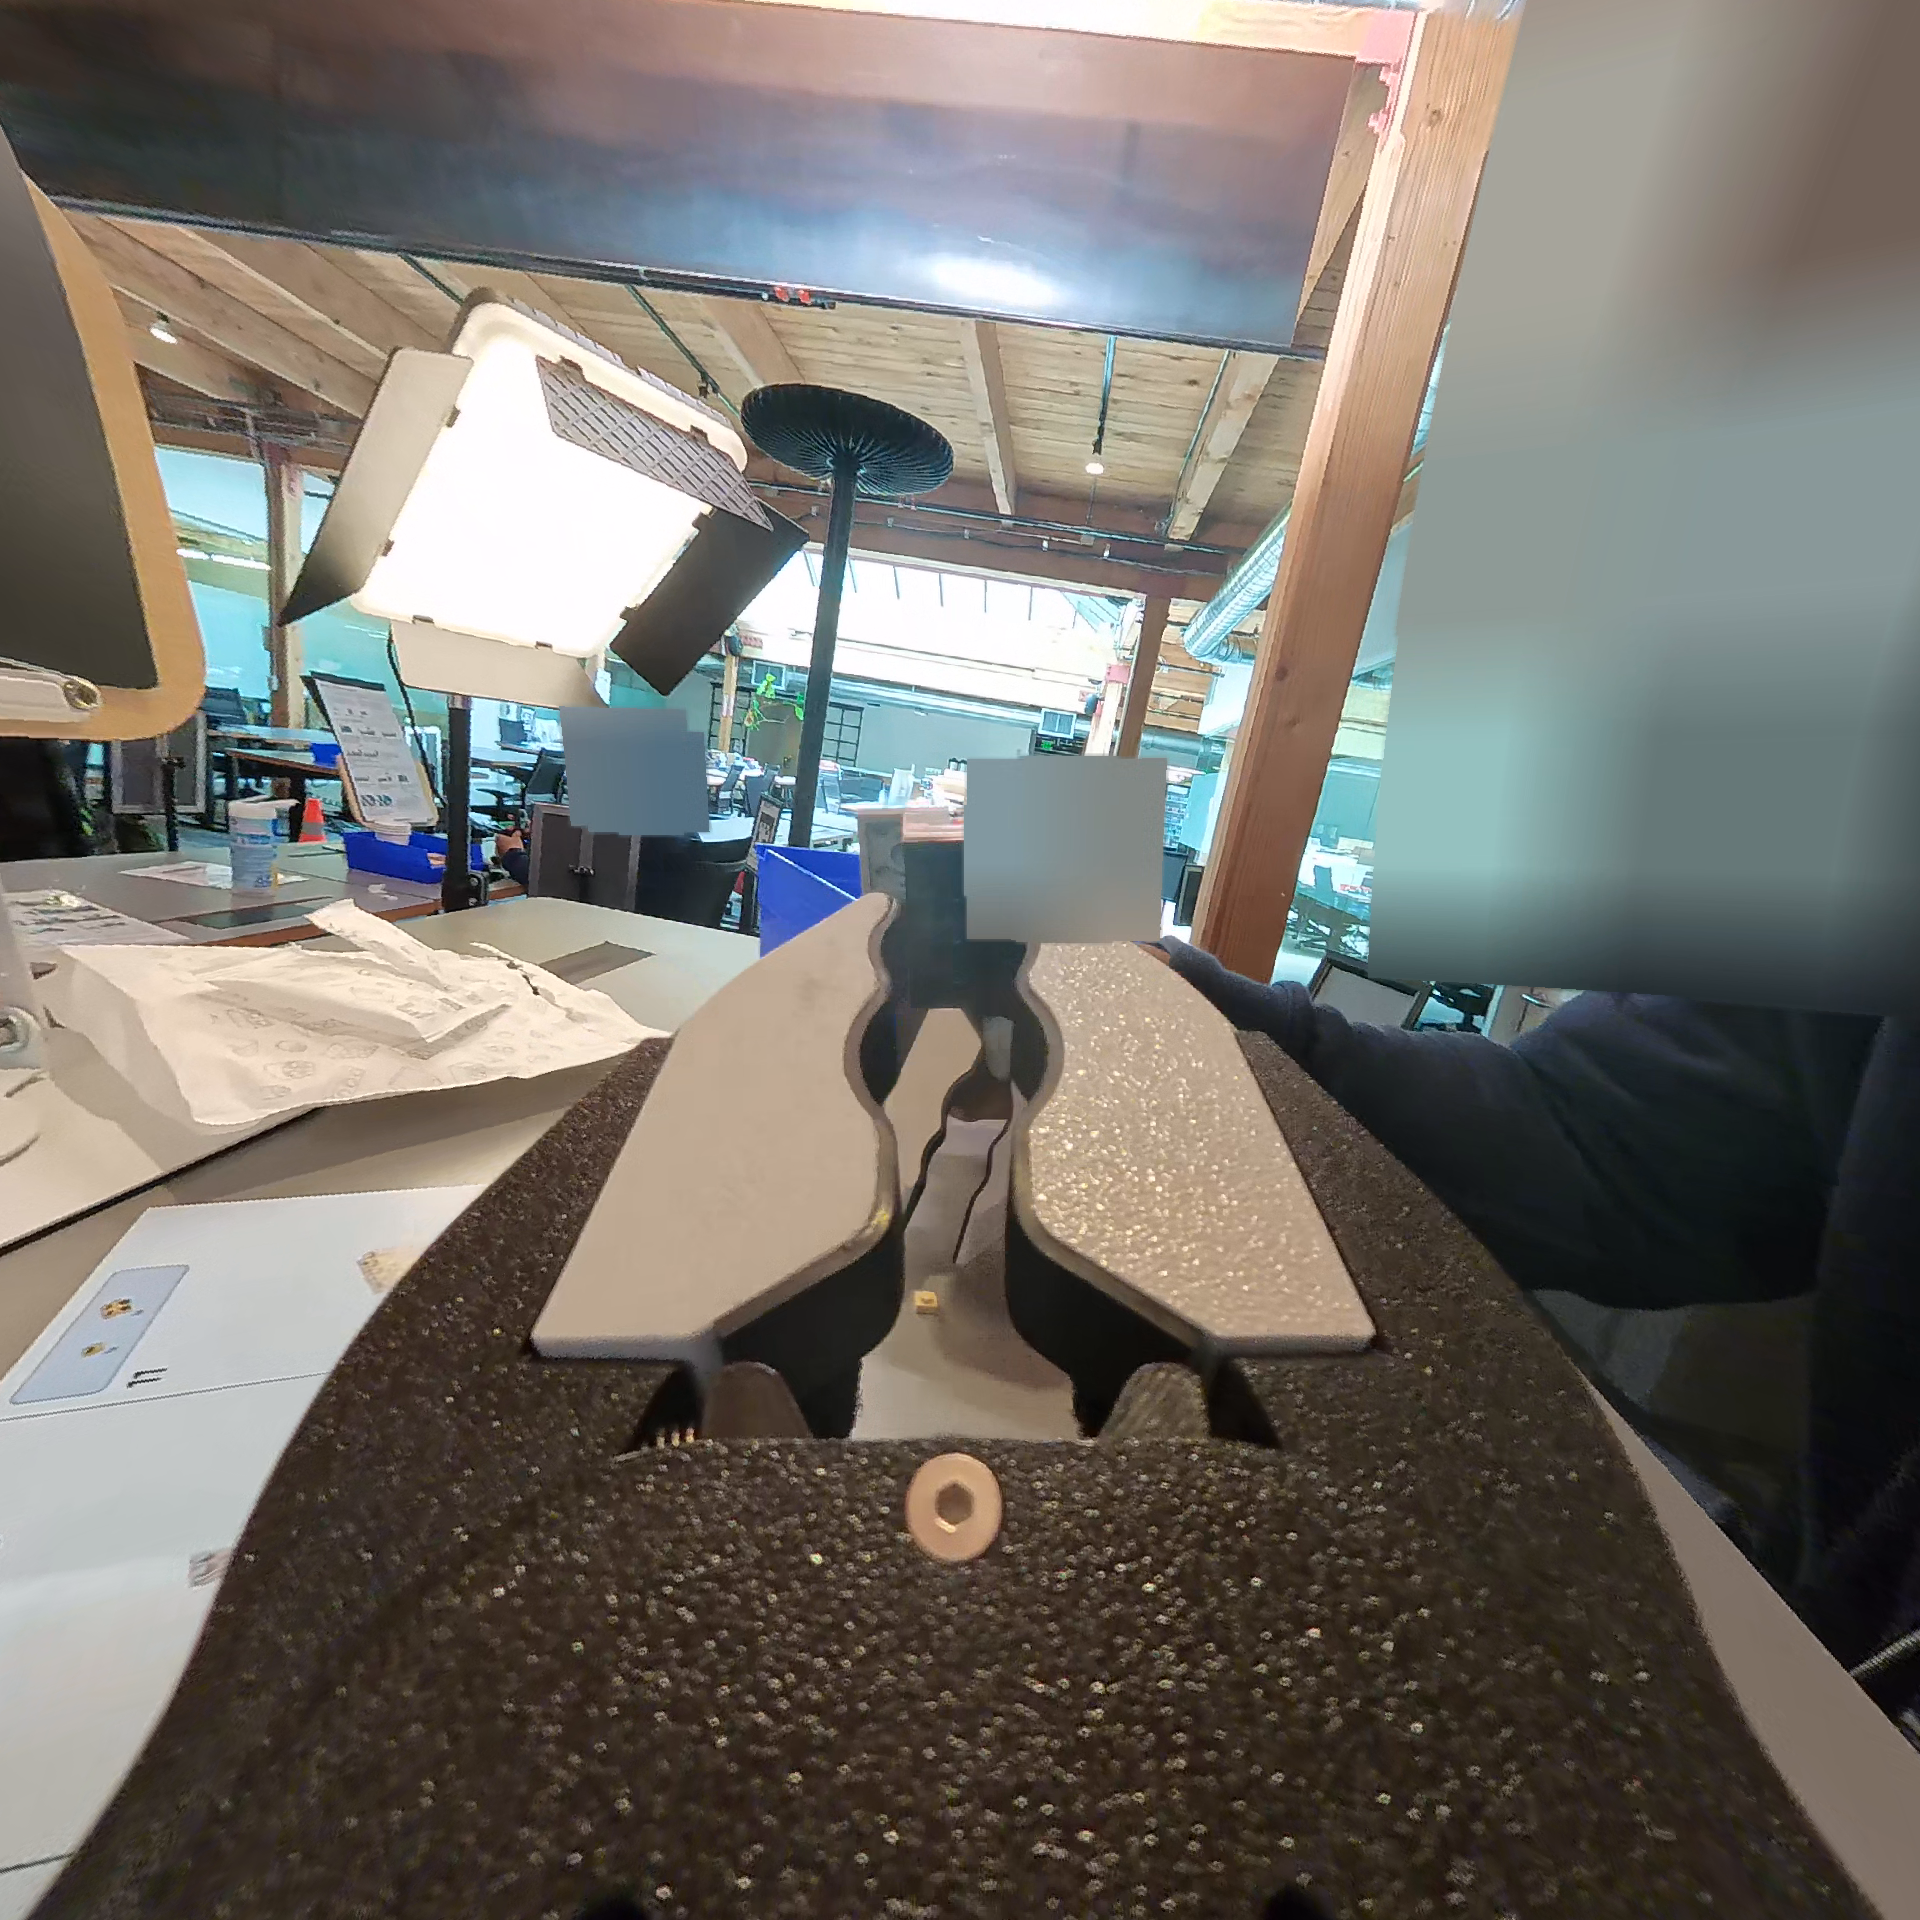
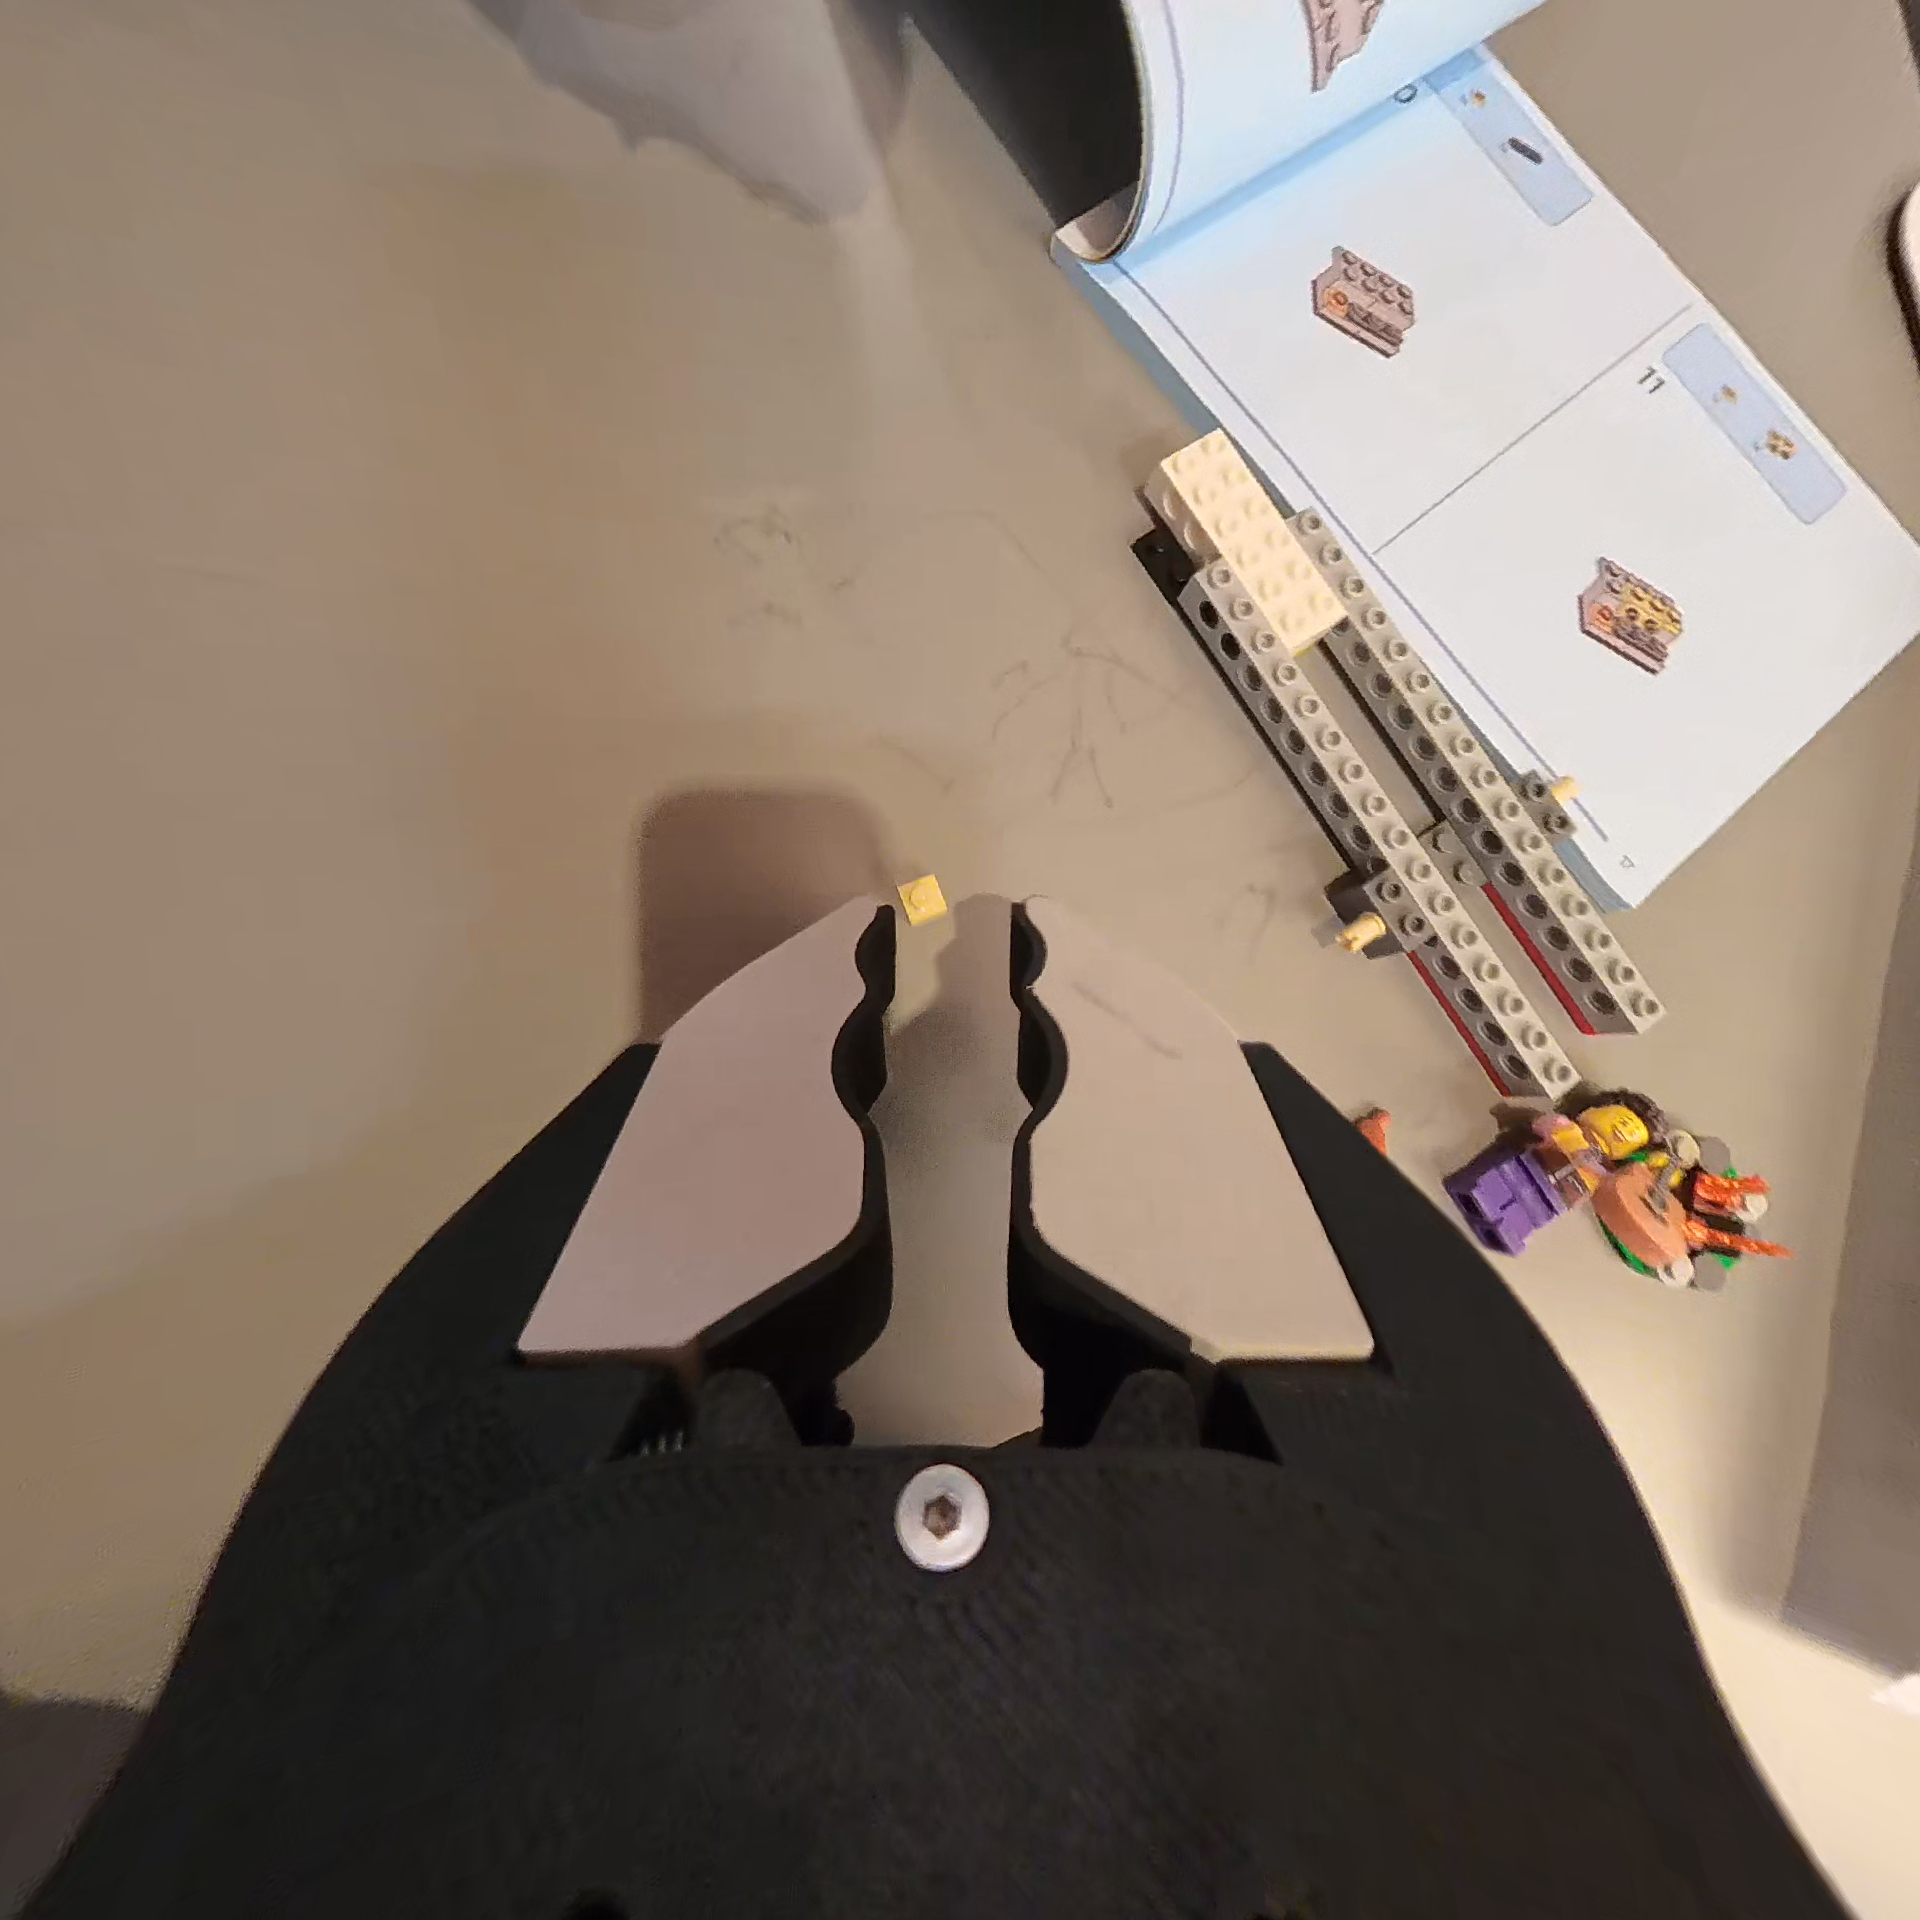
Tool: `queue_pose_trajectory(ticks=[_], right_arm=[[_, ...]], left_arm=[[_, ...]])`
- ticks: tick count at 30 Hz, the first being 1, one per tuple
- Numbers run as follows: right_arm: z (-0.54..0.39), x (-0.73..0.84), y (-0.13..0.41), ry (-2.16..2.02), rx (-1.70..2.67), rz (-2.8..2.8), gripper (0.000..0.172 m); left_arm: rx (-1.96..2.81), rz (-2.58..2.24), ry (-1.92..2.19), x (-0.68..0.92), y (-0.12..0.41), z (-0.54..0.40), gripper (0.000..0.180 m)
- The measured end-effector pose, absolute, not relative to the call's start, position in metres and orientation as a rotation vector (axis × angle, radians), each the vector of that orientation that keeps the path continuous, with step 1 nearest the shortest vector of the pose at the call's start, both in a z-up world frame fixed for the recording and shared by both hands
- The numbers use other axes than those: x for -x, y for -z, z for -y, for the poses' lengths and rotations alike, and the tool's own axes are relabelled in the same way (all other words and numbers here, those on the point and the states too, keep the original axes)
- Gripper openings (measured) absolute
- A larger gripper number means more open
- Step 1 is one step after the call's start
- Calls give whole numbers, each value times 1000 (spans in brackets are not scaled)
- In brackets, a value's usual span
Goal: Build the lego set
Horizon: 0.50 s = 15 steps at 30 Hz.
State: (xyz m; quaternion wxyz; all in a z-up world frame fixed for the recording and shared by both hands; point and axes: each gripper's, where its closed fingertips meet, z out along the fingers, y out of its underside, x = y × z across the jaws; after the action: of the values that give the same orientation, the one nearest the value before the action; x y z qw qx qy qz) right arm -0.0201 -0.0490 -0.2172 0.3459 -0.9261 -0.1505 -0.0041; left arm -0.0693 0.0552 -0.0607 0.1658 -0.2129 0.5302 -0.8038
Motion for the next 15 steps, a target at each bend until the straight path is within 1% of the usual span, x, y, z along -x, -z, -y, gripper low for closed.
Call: queue_pose_trajectory(ticks=[4, 10, 15], right_arm=[[45, 21, 230, 15, 2427, 419, 20], [41, 22, 232, 25, 2416, 435, 7], [36, 21, 228, 58, 2406, 432, 6]], left_arm=[[583, -1564, 2309, 72, 65, -46, 16], [555, -1594, 2358, 77, 67, -39, 16], [539, -1581, 2430, 80, 65, -38, 16]])
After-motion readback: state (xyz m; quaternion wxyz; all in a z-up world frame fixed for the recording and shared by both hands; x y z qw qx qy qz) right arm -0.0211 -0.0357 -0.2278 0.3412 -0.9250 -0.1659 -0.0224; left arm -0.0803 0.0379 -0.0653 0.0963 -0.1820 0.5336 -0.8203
